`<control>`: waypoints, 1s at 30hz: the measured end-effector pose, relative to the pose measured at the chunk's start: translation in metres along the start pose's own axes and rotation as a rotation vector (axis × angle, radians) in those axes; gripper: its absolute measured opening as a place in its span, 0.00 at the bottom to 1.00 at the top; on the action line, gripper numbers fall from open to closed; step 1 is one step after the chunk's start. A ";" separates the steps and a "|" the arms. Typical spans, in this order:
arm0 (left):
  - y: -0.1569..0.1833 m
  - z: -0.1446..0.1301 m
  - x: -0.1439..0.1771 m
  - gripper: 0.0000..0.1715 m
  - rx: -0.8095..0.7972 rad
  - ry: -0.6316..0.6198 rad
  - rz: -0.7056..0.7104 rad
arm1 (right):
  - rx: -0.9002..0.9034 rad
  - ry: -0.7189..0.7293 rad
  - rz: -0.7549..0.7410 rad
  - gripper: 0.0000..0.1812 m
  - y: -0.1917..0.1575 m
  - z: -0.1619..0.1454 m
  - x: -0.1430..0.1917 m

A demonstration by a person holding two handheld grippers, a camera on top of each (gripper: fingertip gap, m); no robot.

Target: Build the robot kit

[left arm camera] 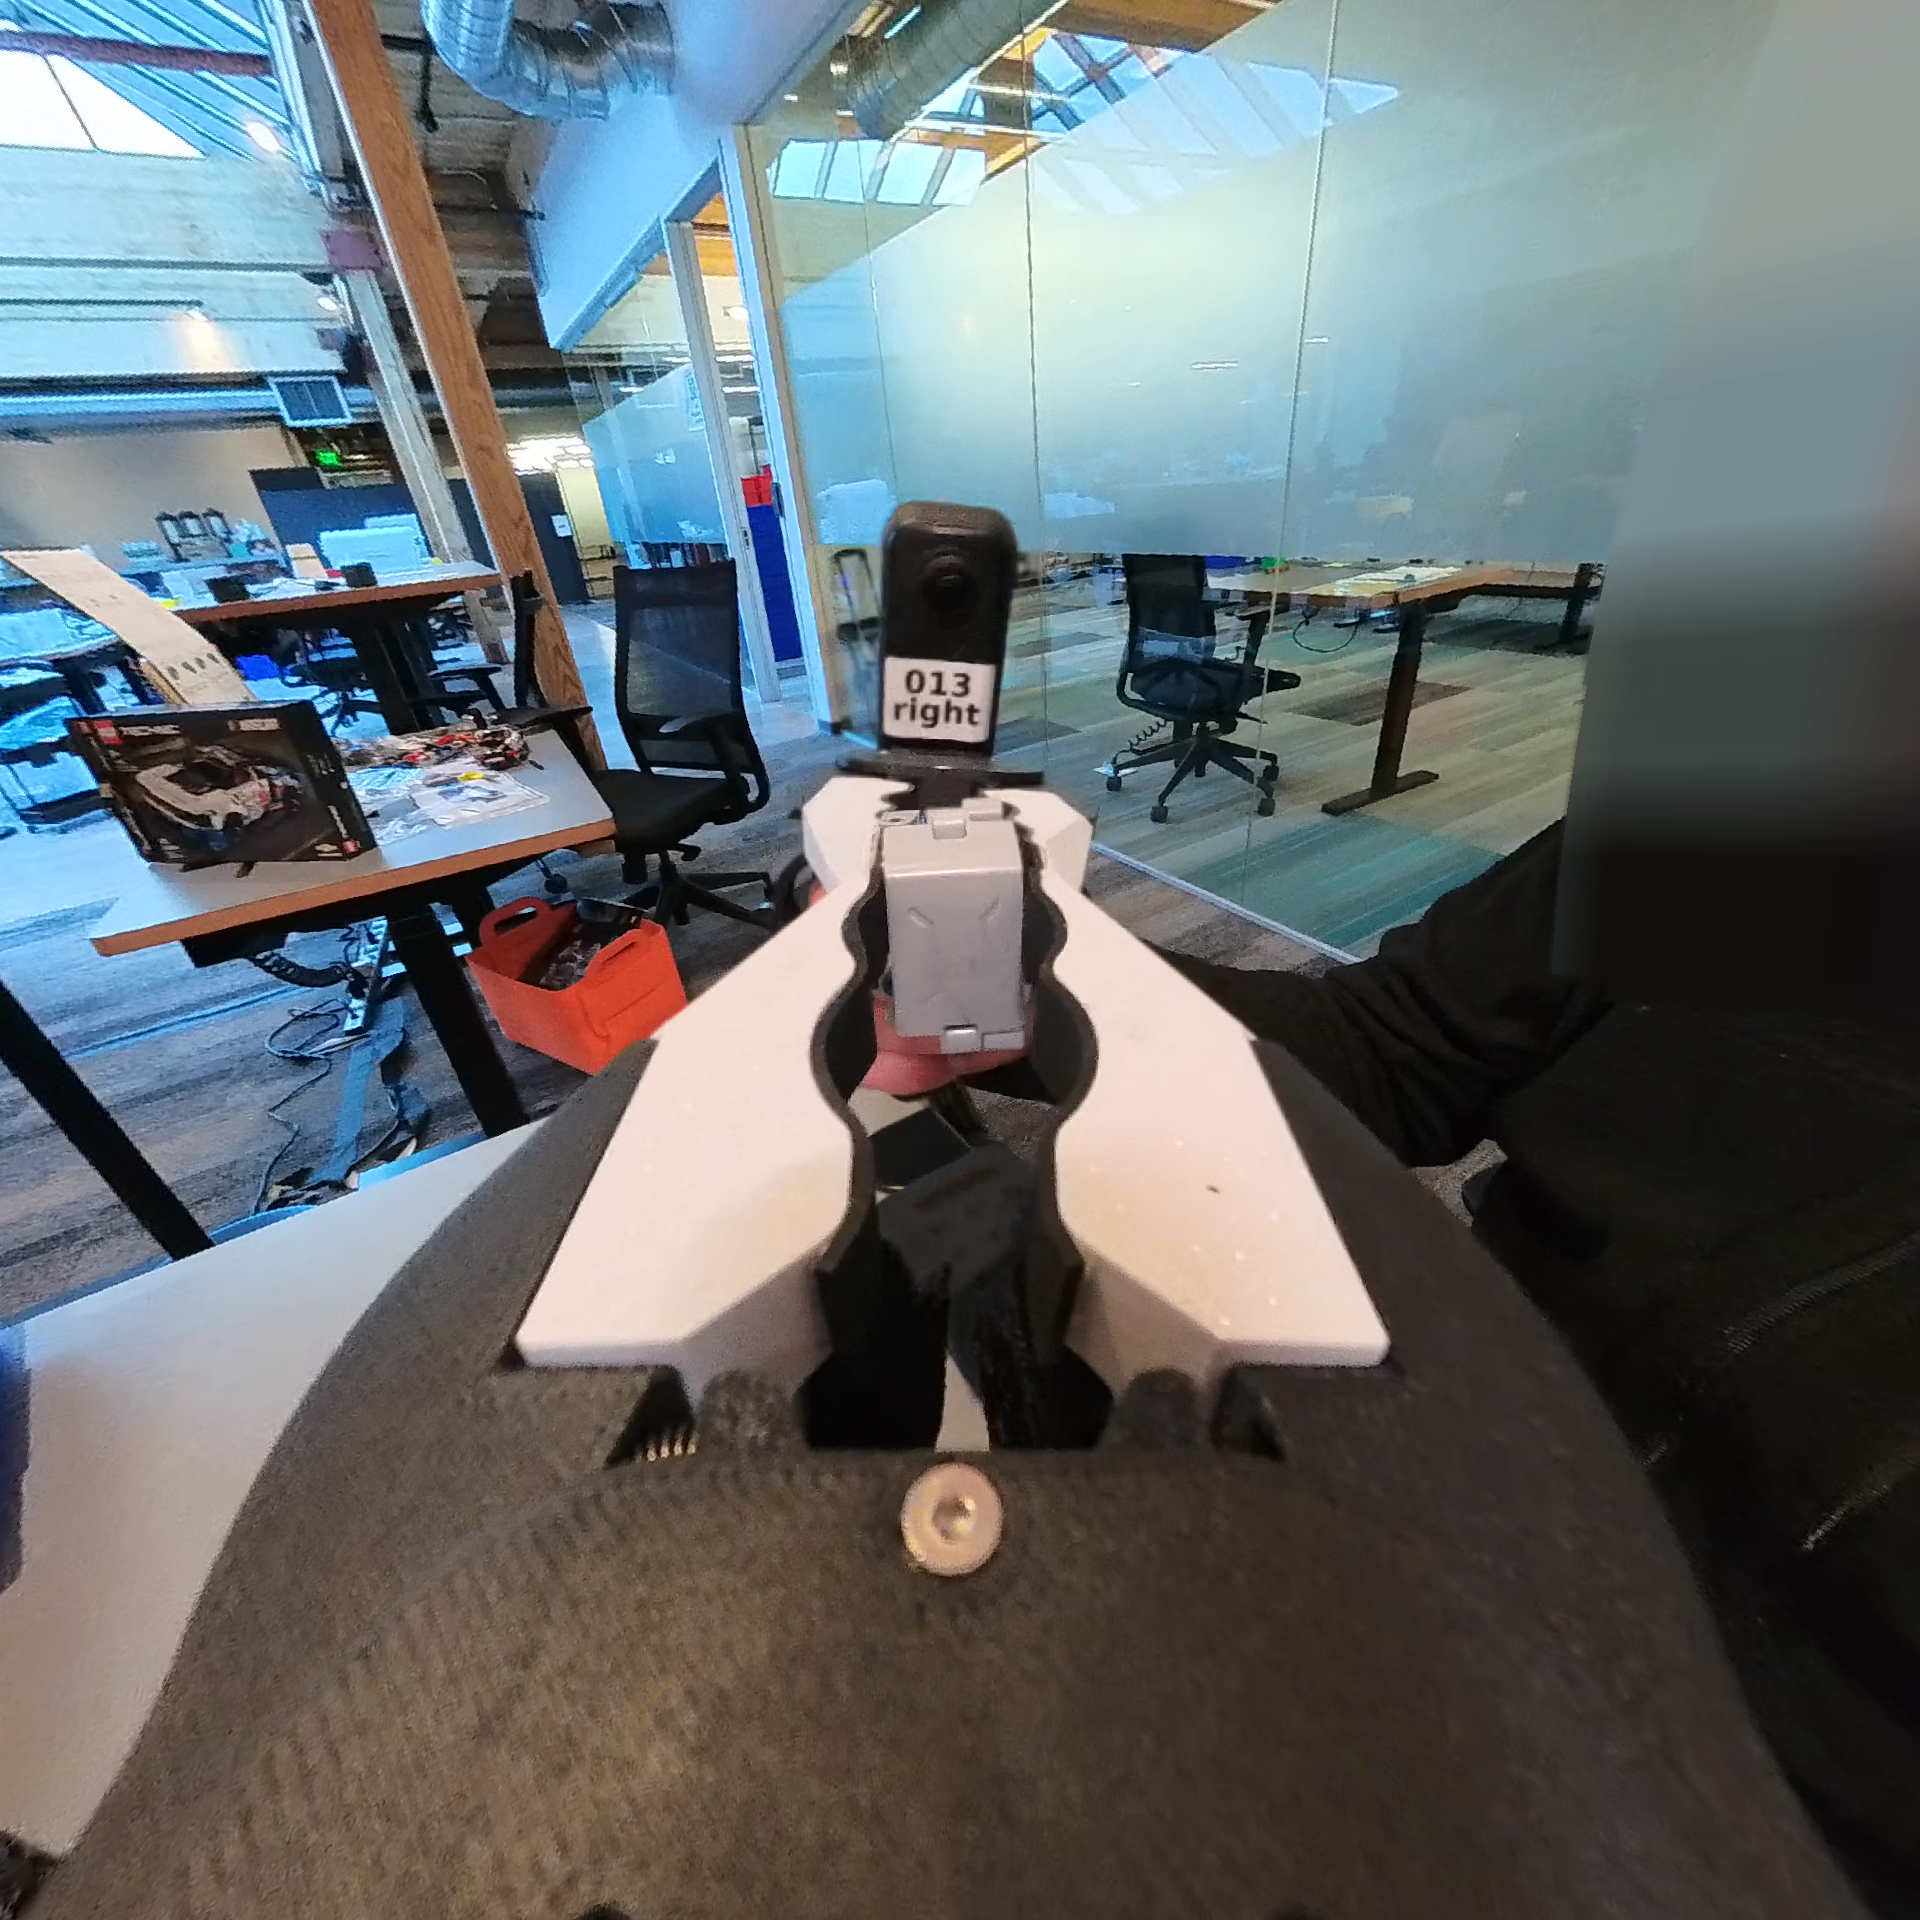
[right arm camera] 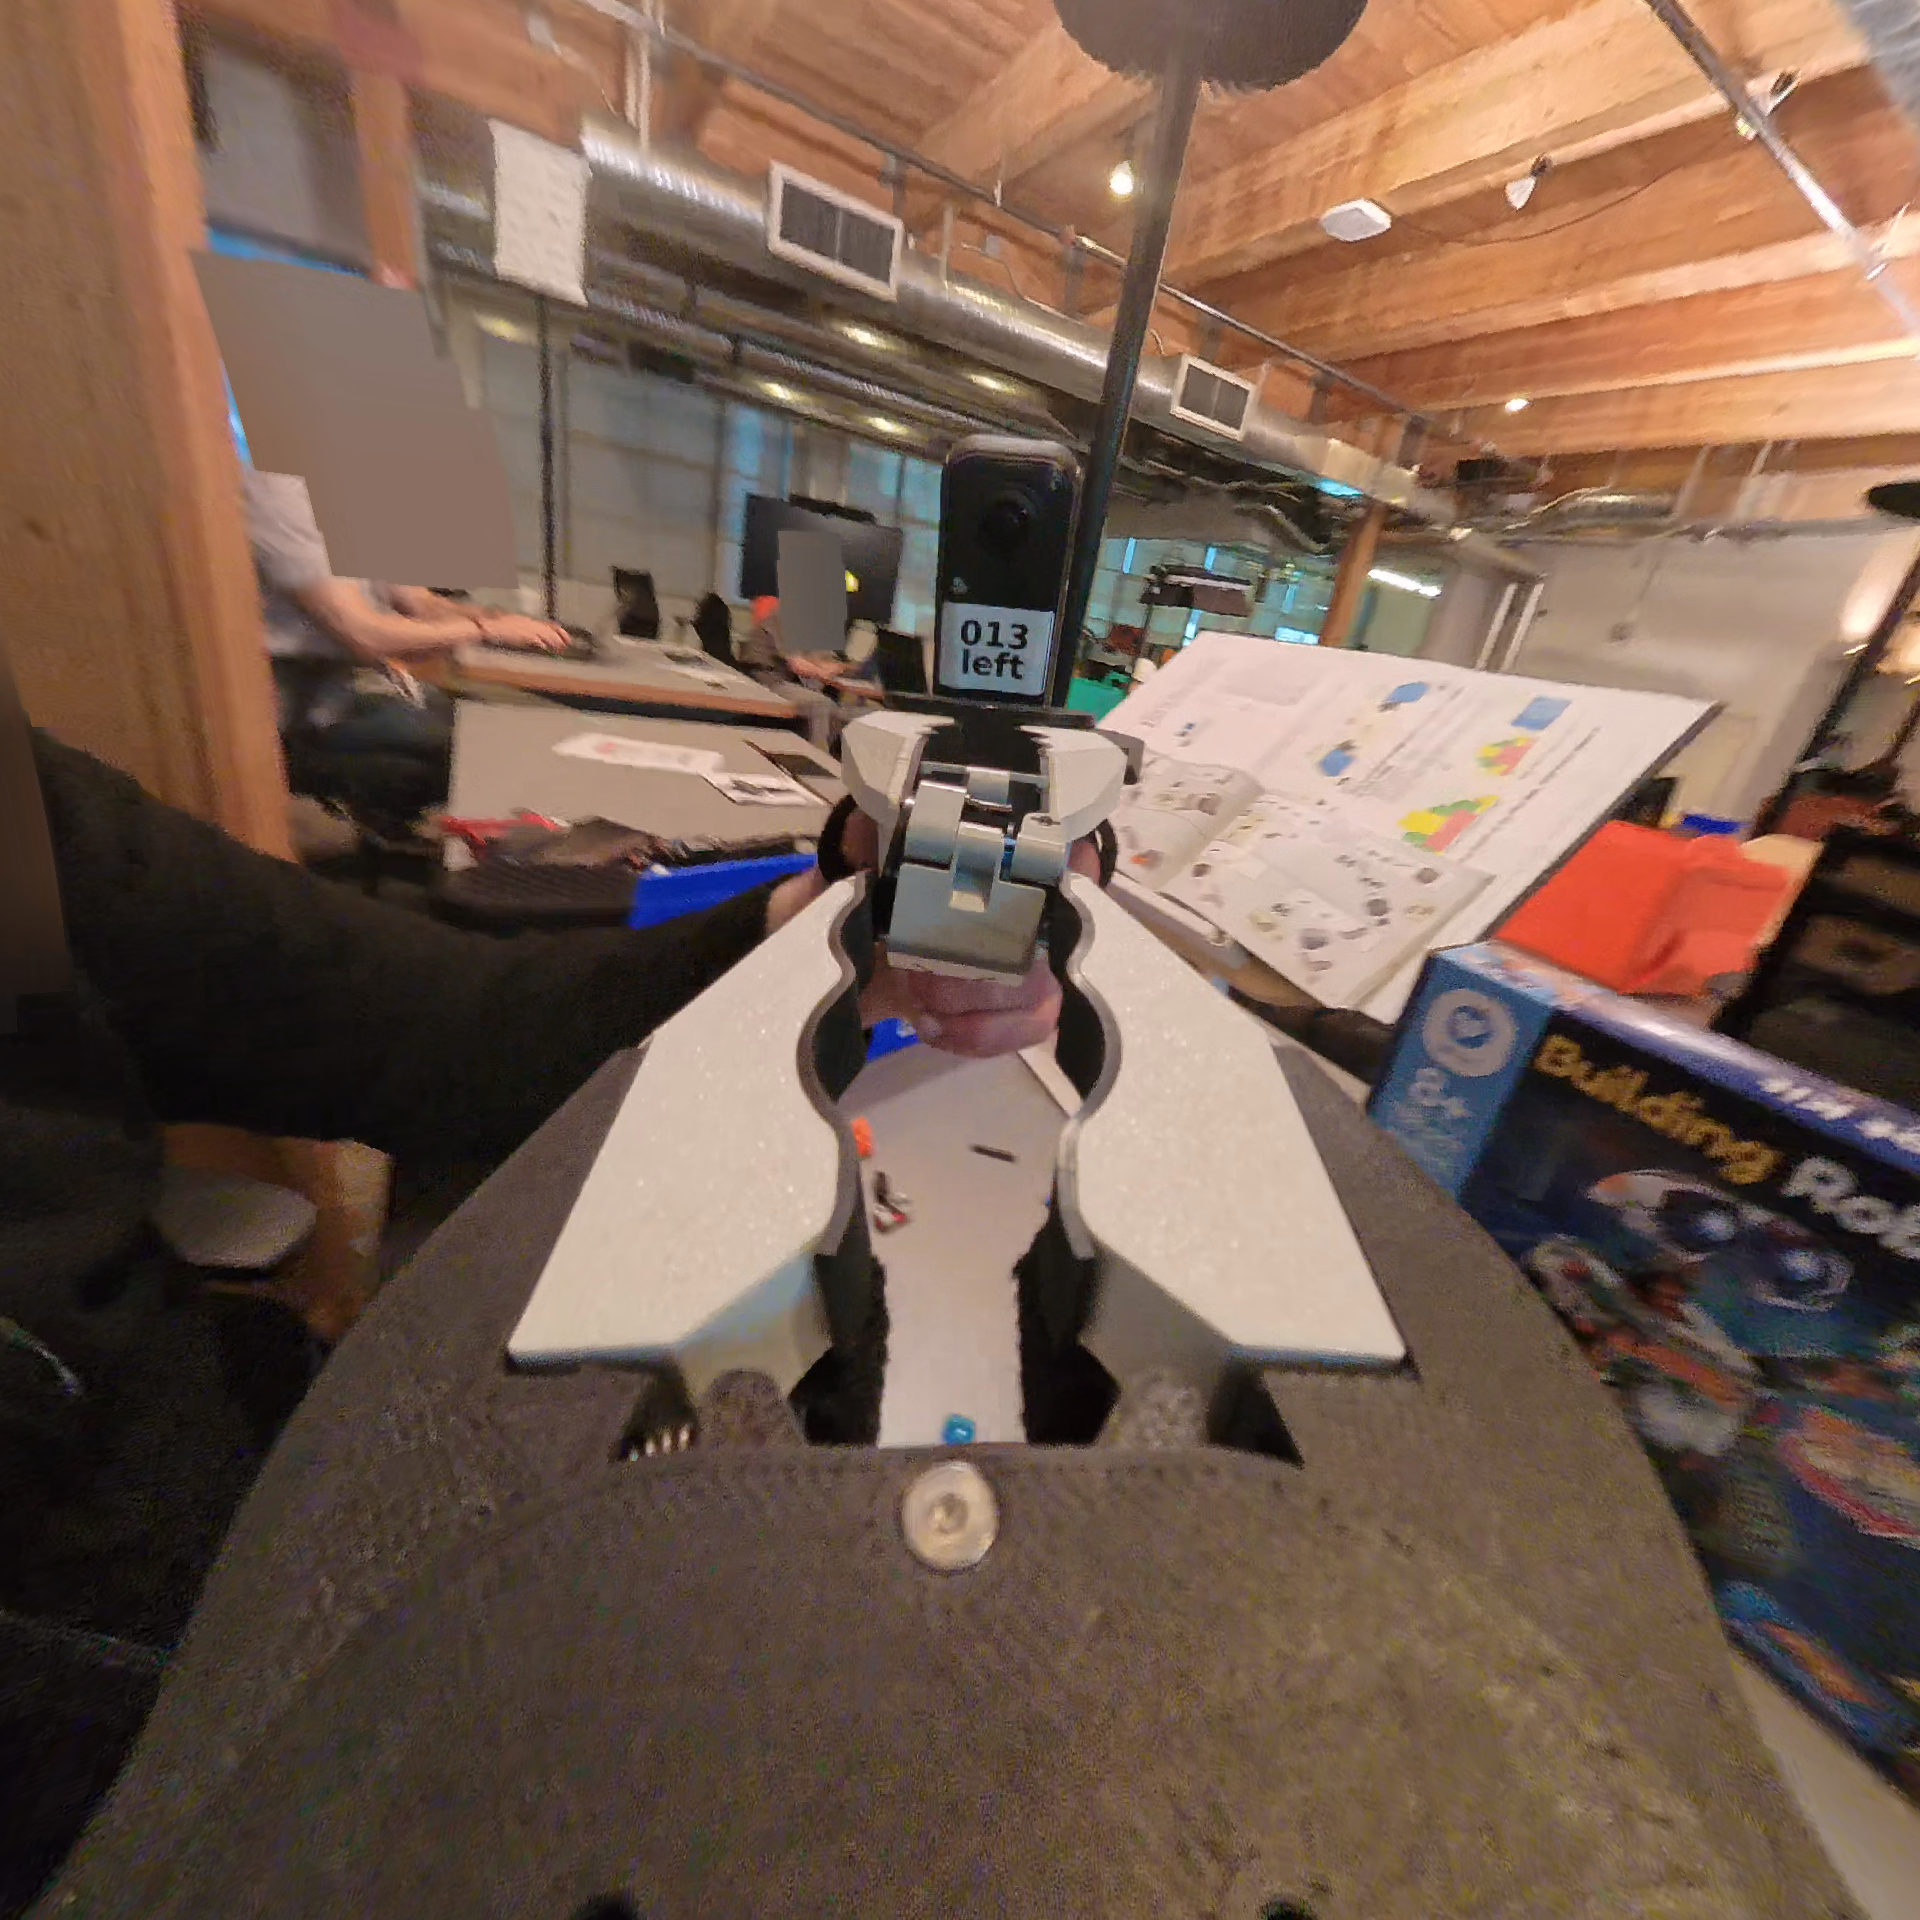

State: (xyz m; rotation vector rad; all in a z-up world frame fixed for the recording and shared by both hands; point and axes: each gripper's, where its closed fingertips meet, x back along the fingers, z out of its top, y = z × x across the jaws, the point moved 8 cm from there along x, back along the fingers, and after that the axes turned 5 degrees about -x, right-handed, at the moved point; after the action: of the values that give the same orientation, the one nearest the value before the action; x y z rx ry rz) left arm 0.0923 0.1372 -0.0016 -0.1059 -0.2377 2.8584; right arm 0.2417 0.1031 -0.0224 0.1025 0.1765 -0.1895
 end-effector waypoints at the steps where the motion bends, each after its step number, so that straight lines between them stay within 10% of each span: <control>1: 0.001 0.000 0.000 0.13 0.001 0.004 -0.016 | 0.045 -0.019 -0.013 0.17 -0.003 0.001 0.000; 30: 0.025 0.006 -0.001 0.13 -0.363 -0.127 0.050 | 0.323 -0.087 -0.122 0.15 -0.027 0.015 0.008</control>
State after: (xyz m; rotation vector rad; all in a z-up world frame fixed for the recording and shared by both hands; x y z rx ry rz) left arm 0.0862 0.1127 0.0004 -0.0005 -0.7880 2.8413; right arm 0.2462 0.0737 -0.0114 0.4046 0.0640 -0.3433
